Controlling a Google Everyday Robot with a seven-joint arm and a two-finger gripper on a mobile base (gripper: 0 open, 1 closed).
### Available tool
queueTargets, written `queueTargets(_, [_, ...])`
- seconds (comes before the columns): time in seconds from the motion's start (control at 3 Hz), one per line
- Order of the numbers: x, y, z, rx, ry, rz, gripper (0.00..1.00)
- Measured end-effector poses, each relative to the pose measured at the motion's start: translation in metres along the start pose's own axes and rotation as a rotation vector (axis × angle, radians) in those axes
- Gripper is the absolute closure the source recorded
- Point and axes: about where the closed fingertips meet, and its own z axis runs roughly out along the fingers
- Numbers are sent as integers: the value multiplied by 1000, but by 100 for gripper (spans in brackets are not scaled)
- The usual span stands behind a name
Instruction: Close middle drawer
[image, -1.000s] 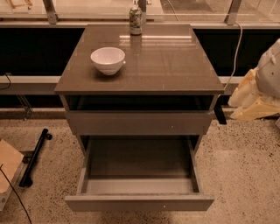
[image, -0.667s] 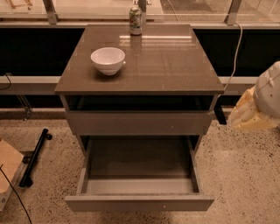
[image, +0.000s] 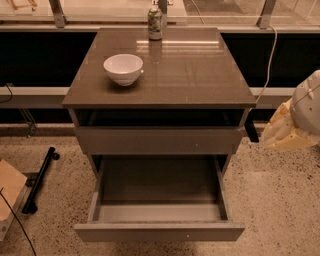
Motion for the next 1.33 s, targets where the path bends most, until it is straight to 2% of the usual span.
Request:
queueTargets(0.33, [6, 15, 25, -9, -21, 11, 100])
queueTargets(1.0, [39, 43, 110, -65, -109, 97, 100])
queueTargets(1.33, [40, 44, 118, -68, -108, 94, 100])
